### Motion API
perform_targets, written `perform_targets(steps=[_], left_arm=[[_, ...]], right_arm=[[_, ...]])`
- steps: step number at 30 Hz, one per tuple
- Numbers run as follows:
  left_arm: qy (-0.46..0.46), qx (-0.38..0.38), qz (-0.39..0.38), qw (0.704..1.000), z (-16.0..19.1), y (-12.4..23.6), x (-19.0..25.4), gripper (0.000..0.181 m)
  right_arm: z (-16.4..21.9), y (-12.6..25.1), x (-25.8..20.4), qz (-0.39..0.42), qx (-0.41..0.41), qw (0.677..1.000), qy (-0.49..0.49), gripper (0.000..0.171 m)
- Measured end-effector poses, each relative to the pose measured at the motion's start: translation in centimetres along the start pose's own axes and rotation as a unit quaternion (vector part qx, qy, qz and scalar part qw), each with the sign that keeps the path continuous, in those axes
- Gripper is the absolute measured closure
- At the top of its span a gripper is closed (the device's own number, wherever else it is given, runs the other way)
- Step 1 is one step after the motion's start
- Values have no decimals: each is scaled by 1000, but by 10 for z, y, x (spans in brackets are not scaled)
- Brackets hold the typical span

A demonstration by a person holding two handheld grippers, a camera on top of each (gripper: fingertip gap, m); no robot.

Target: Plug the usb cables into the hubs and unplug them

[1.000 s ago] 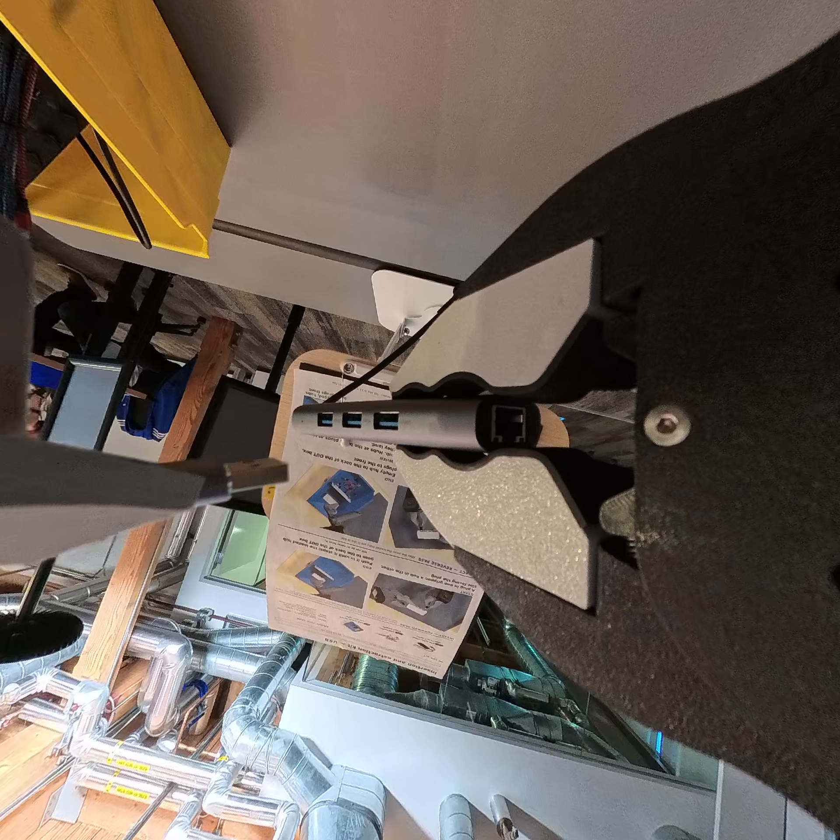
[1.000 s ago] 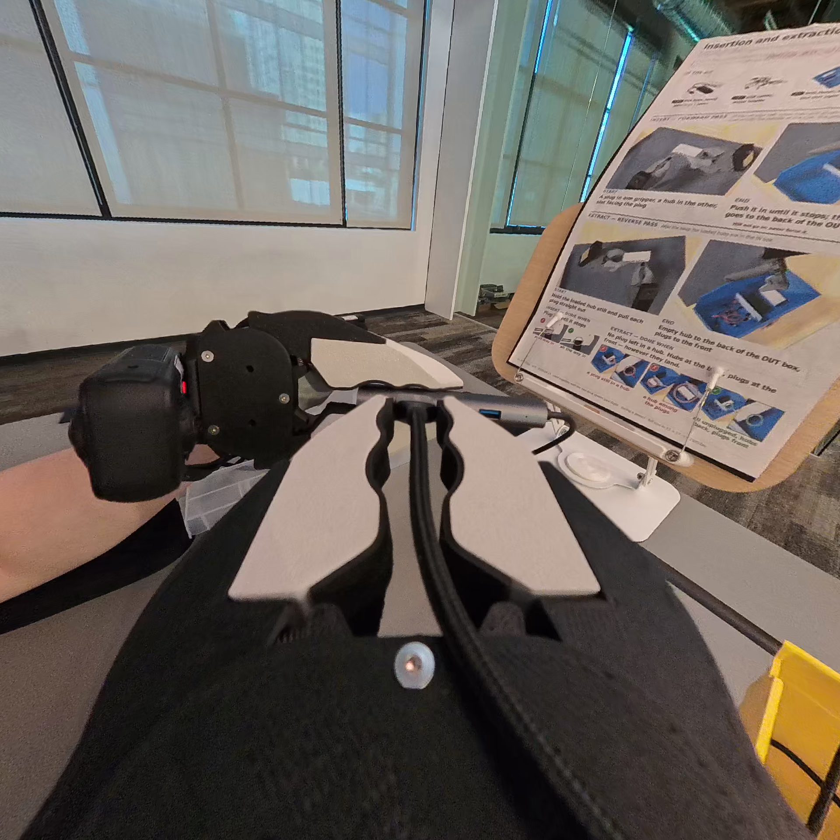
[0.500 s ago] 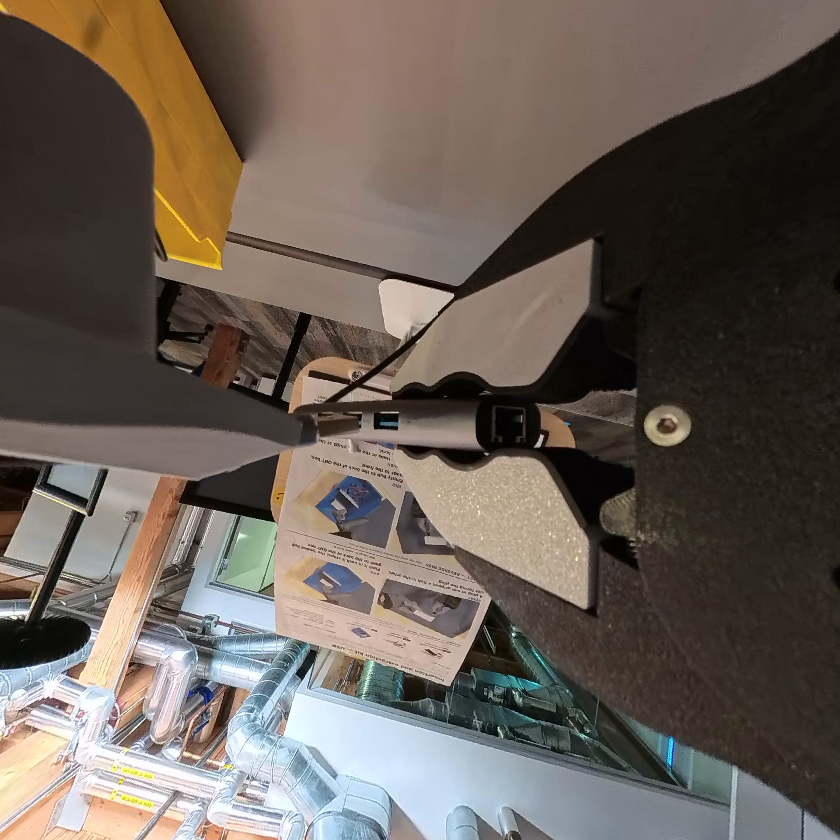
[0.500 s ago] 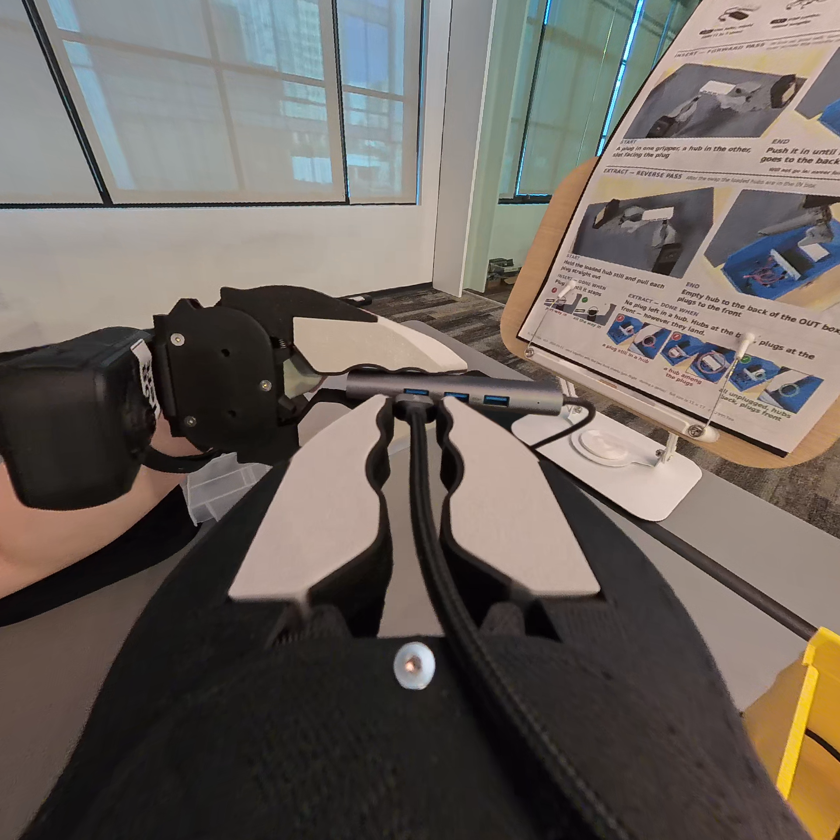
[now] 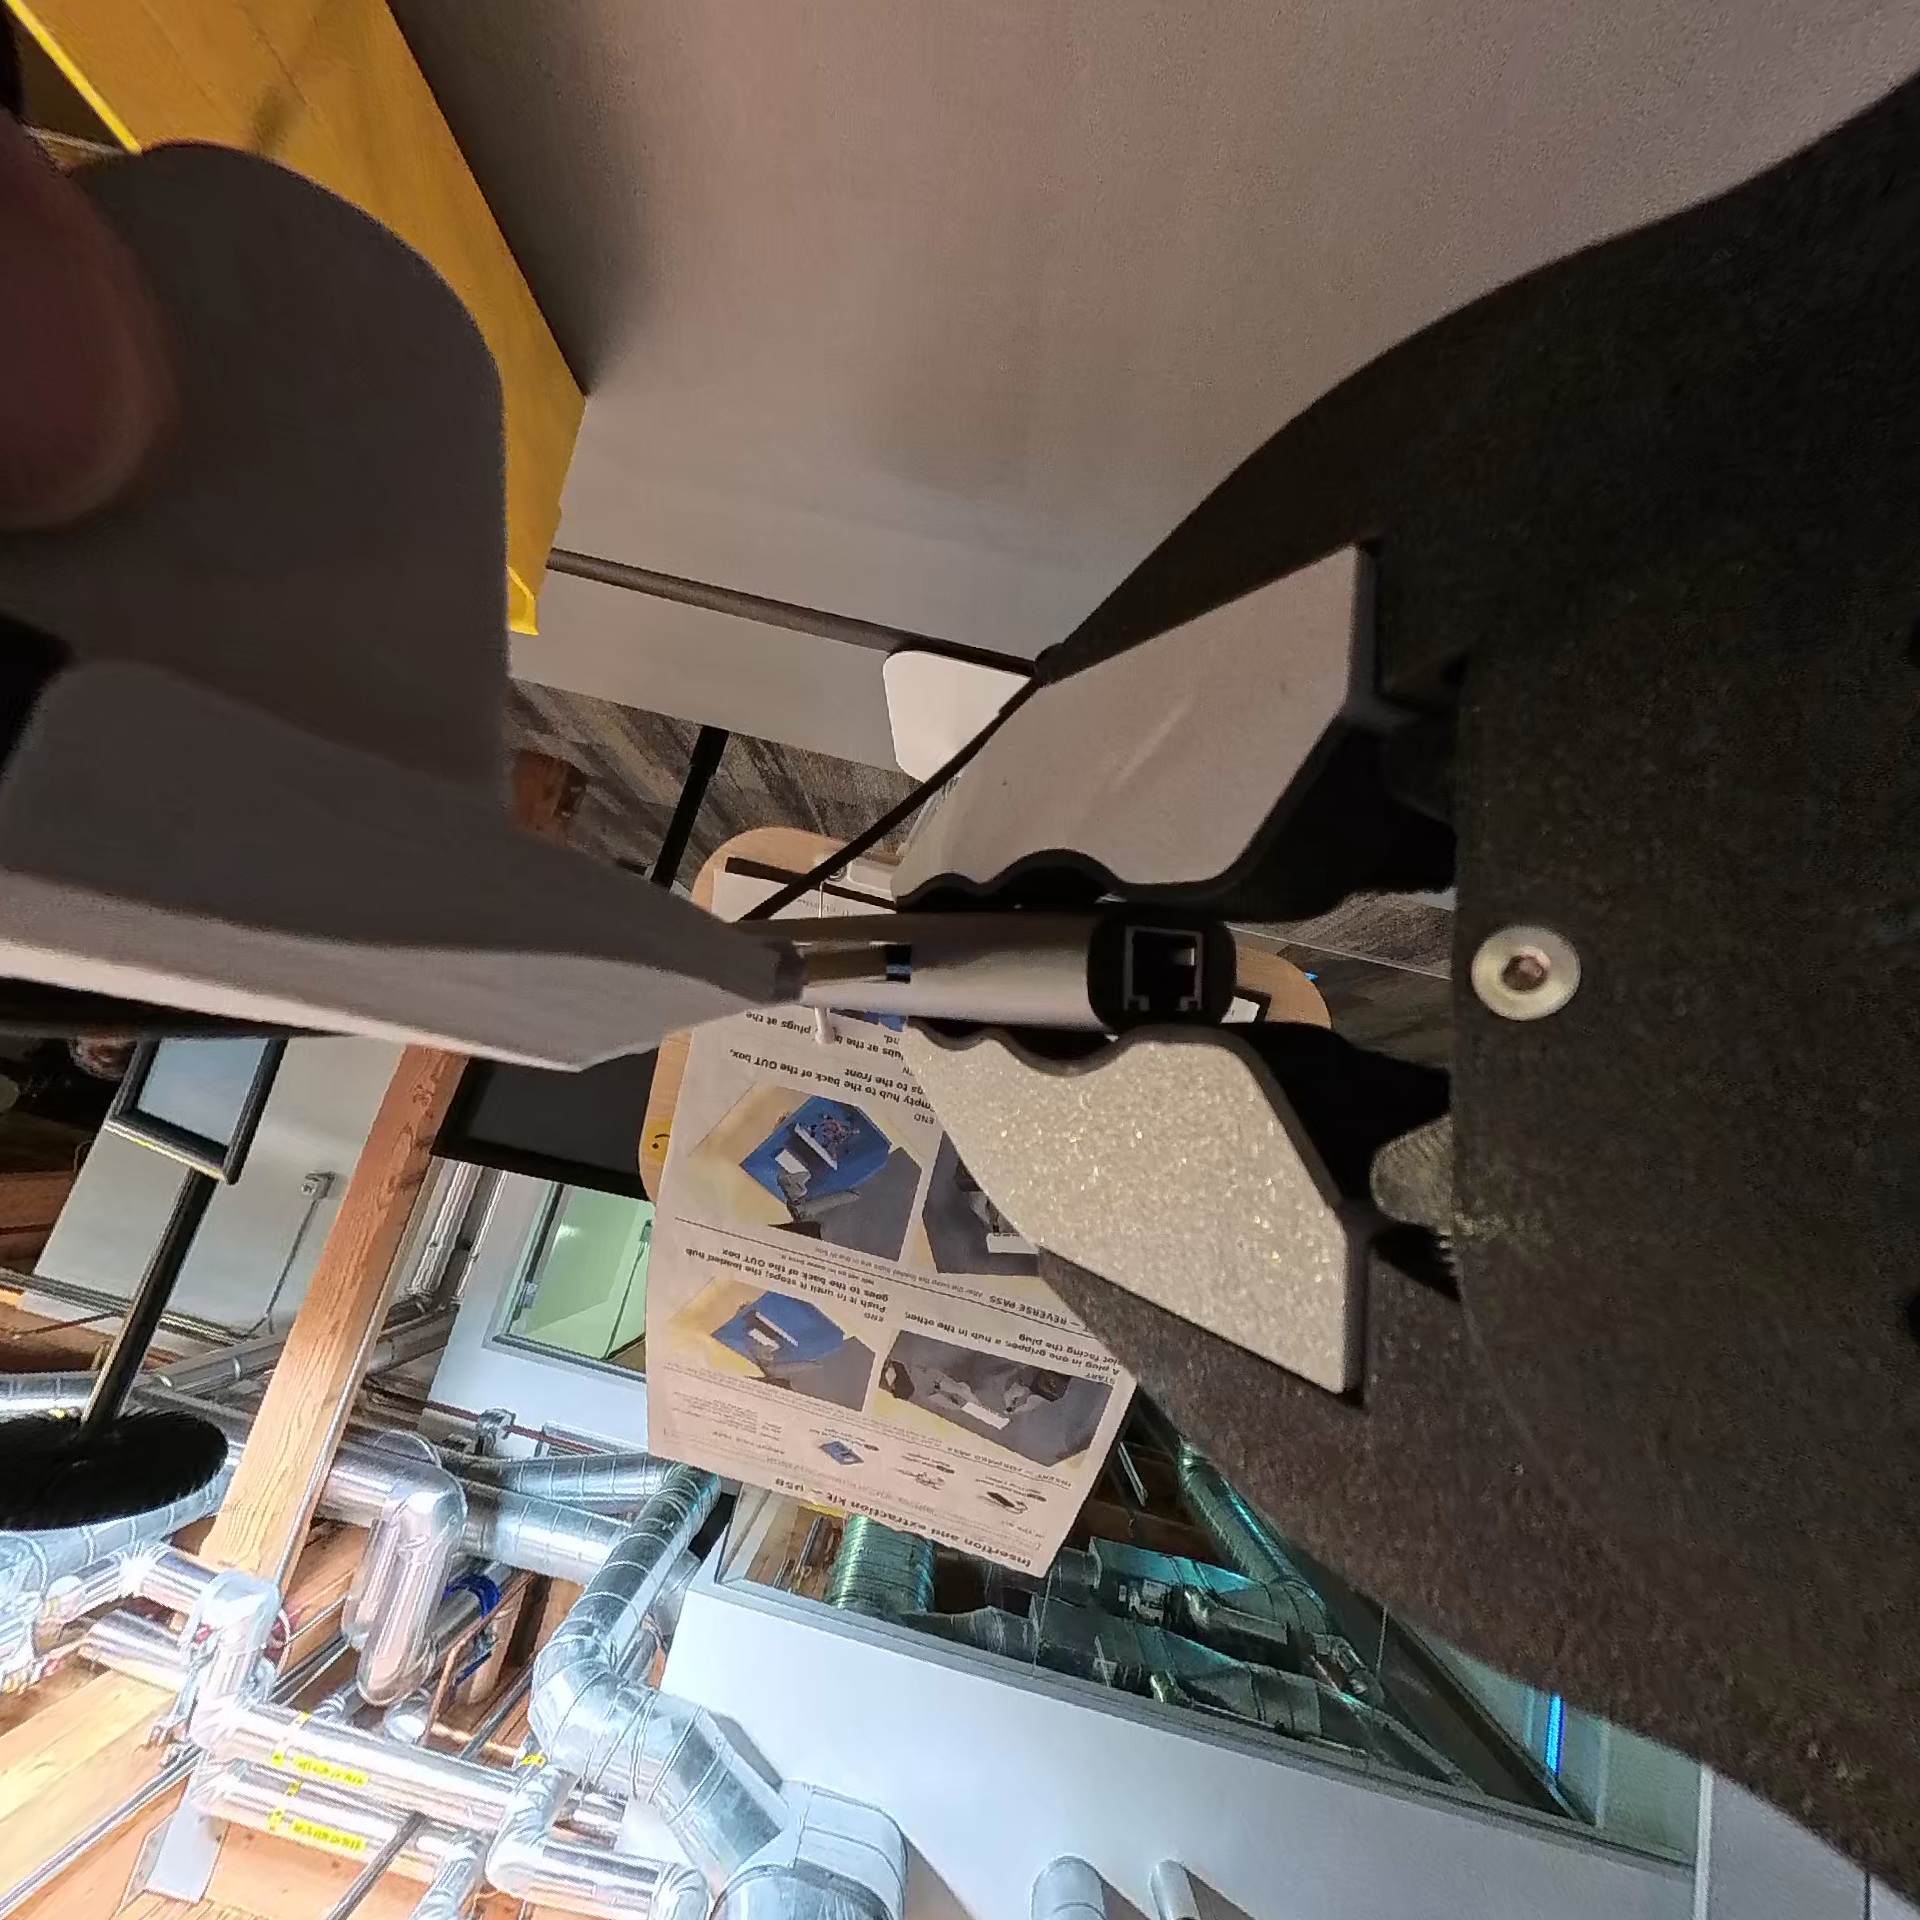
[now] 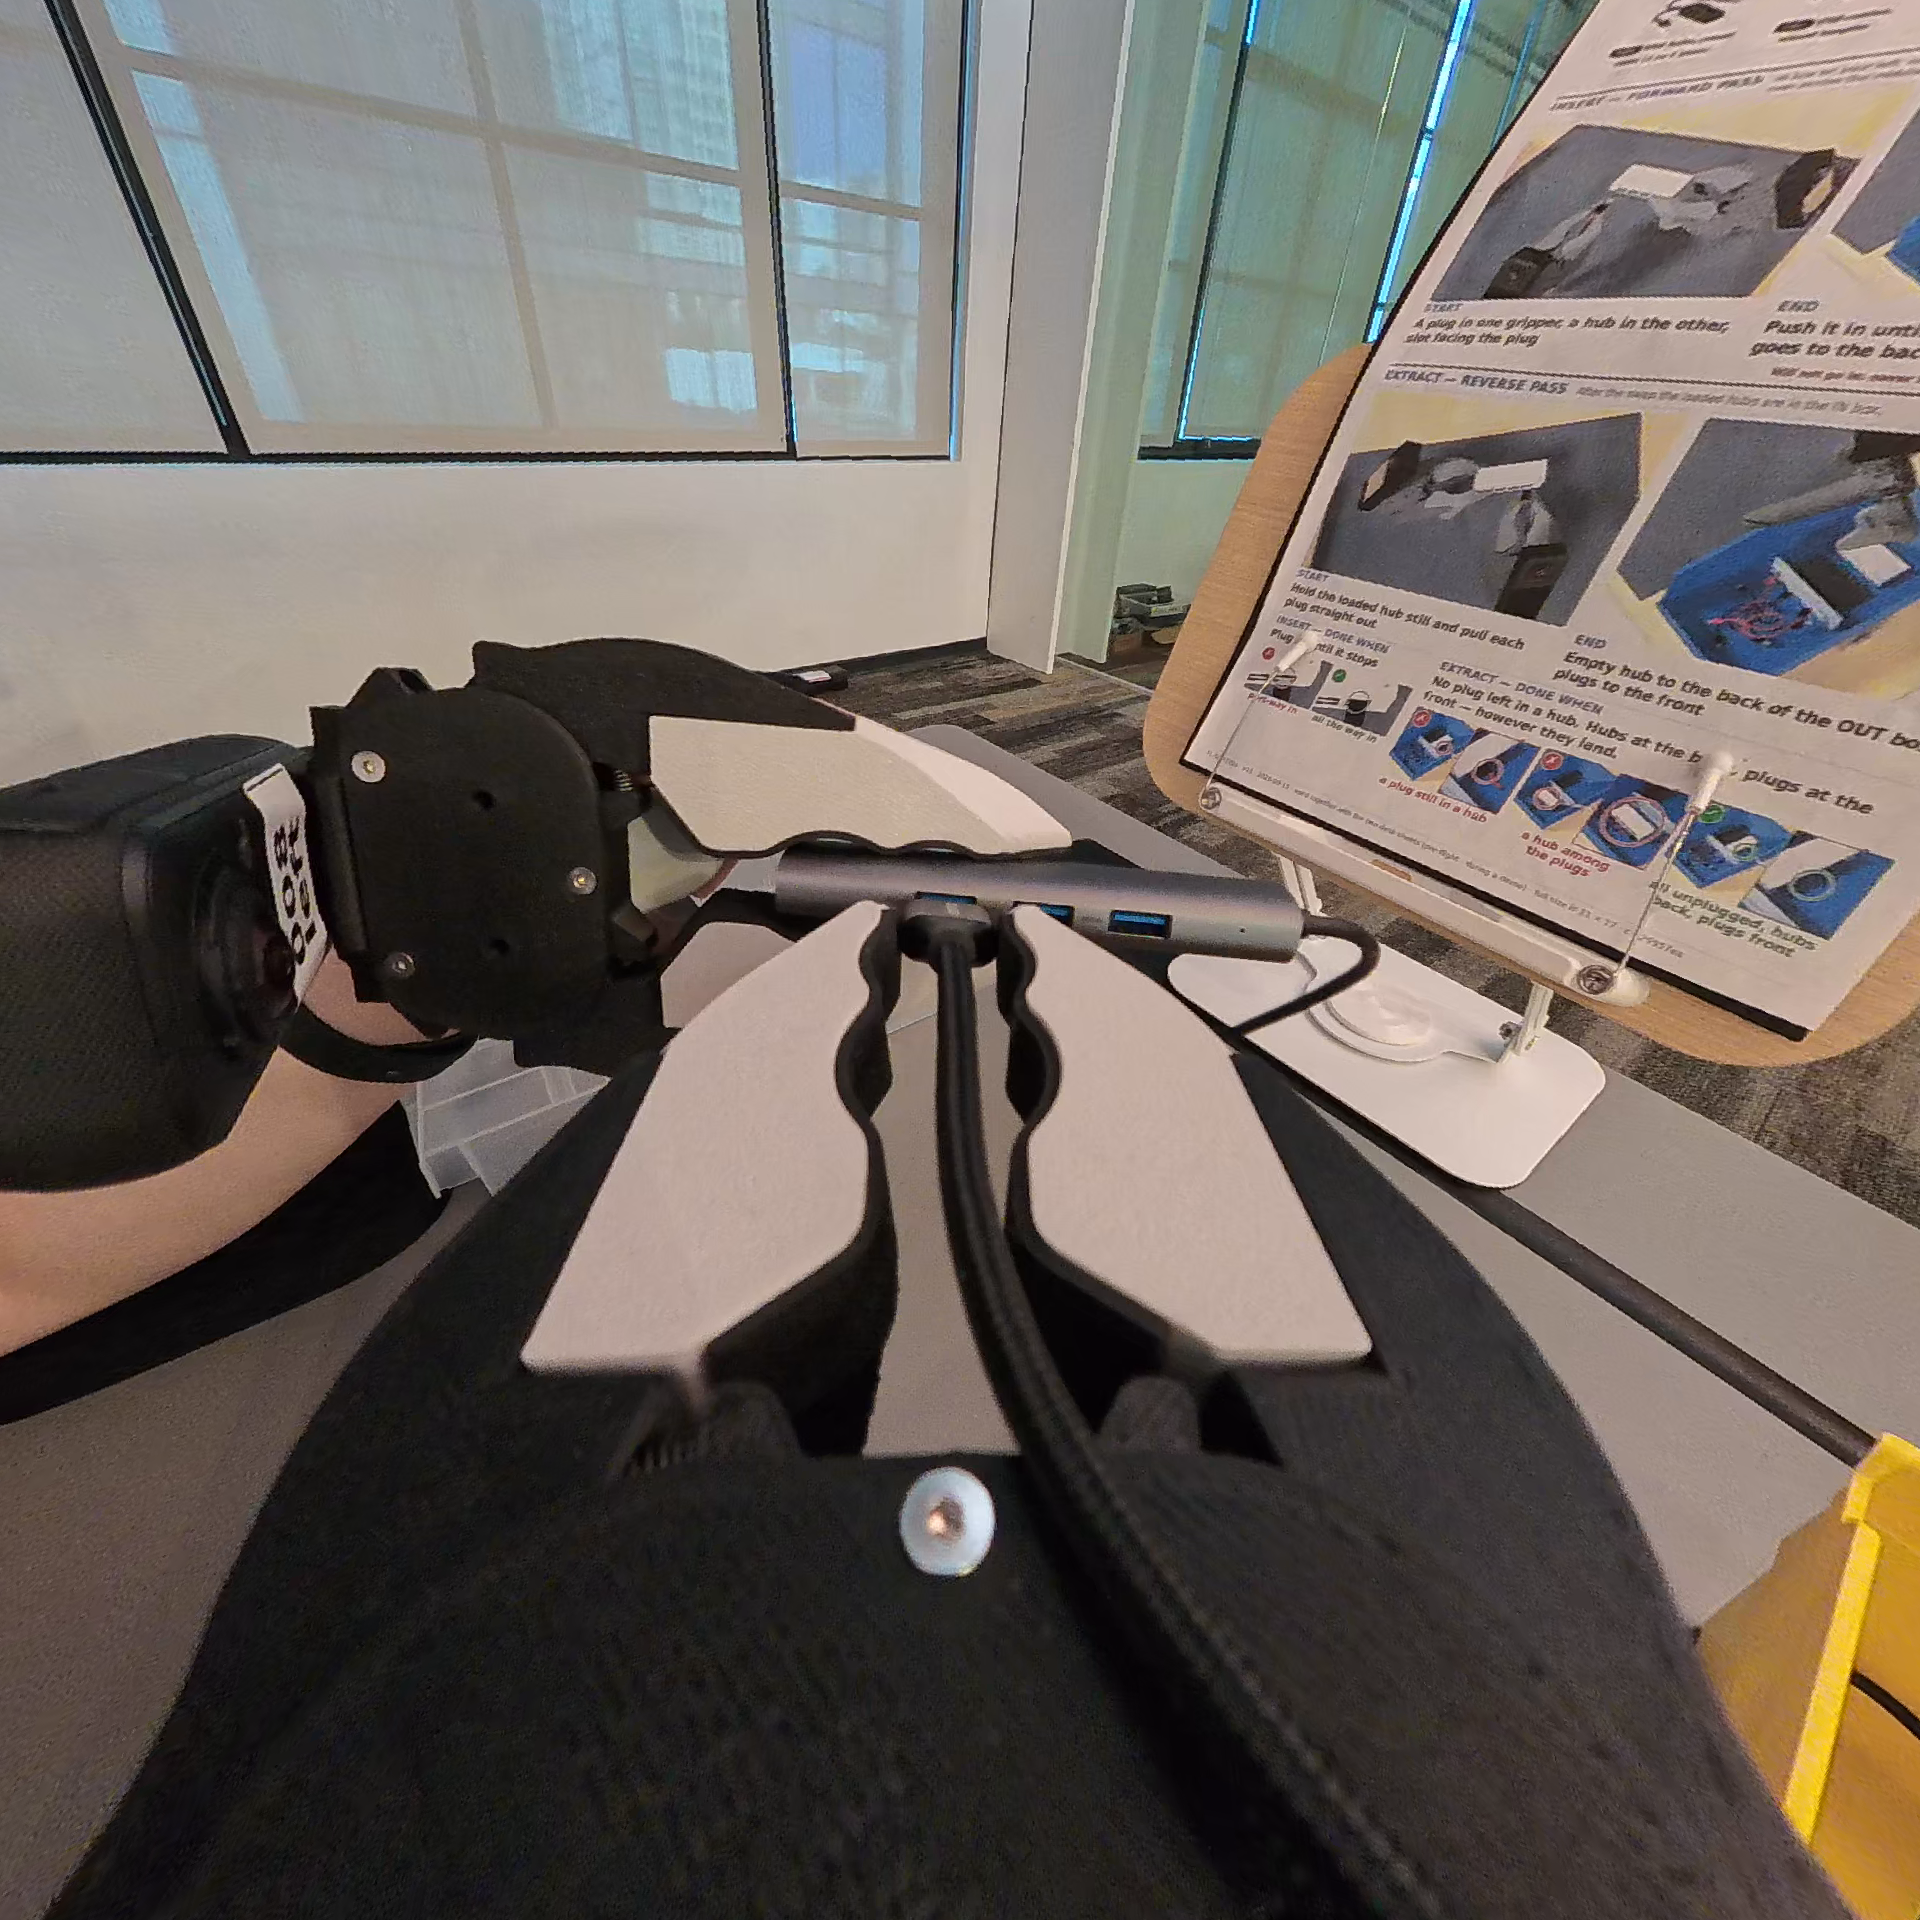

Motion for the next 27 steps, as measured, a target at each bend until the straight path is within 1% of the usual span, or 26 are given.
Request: perform_targets(steps=[8, 13, 22, 27], left_arm=[[2, 6, 2, 1000, -3, 0, 2, 165], [27, 14, 2, 1000, -4, 2, 0, 165], [33, 20, -15, 999, -8, 7, -3, 165], [-3, 9, -29, 1000, -9, 9, -2, 166]], right_arm=[[2, -2, 0, -1, -1, 1000, -1, 153], [2, -1, -1, -4, 12, 1000, -3, 152], [-1, 2, -3, -16, 29, 999, 2, 152], [0, 2, -4, -19, 25, 999, 3, 152]])
Point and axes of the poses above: each gripper's, where its closed fingertips meet, y back along the fingers, z out of its underside, x = y × z across the jaws, the point moved 7 cm from there along y, back along the fingers, and after that the axes turned 4 degrees about -x, right-handed, at the moved point
